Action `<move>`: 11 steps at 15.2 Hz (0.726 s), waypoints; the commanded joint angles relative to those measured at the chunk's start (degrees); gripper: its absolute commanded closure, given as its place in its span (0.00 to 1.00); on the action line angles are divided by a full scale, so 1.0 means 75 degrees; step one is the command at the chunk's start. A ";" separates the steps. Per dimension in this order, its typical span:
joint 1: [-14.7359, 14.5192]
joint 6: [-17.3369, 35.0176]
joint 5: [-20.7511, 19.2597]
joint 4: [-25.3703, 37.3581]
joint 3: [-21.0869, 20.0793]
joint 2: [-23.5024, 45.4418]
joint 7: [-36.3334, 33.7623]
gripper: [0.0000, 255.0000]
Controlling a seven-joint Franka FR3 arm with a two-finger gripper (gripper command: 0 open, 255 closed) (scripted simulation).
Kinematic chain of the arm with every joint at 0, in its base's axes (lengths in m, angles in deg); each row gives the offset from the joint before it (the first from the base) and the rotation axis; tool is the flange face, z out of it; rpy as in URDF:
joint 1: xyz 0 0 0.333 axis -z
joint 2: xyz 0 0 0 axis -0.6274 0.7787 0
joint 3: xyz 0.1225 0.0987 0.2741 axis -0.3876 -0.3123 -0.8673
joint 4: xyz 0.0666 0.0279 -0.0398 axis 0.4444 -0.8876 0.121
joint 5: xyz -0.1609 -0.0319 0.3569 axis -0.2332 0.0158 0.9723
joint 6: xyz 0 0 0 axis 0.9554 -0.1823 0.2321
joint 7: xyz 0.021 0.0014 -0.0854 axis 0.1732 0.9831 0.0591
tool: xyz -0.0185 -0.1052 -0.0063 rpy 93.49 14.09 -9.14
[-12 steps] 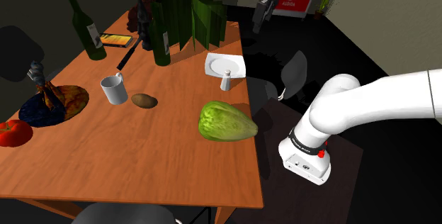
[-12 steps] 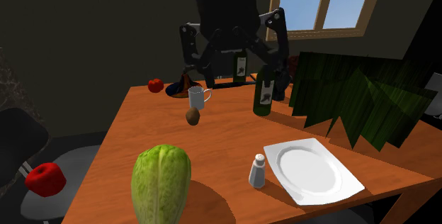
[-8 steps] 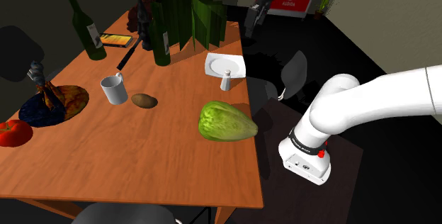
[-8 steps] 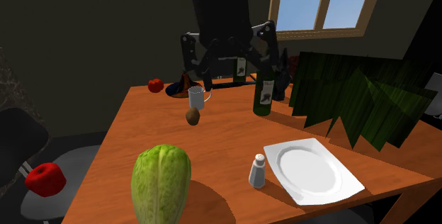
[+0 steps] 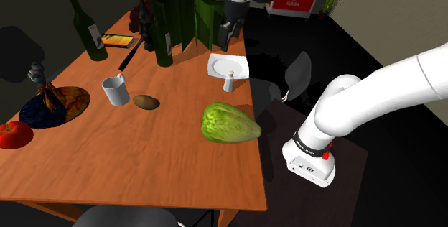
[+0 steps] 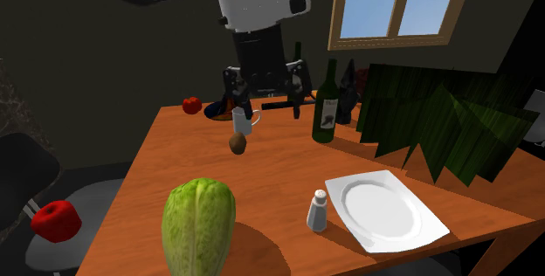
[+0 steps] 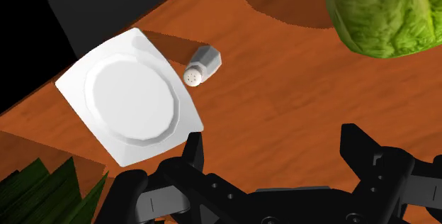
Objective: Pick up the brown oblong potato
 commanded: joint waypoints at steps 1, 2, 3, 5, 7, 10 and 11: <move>-0.0052 0.0409 0.0028 0.0018 -0.0189 0.0429 -0.0191 0.00; -0.0068 0.0591 0.0024 0.0070 -0.0274 0.0668 -0.0275 0.00; -0.0081 0.0769 0.0014 0.0131 -0.0360 0.0912 -0.0360 0.00; -0.0103 0.1108 -0.0031 0.0280 -0.0531 0.1414 -0.0539 0.00; -0.0121 0.1422 -0.0109 0.0467 -0.0700 0.1932 -0.0728 0.00; -0.0149 0.1840 -0.0295 0.0818 -0.0941 0.2738 -0.1037 0.00; -0.0161 0.1963 -0.0376 0.0953 -0.1015 0.3013 -0.1147 0.00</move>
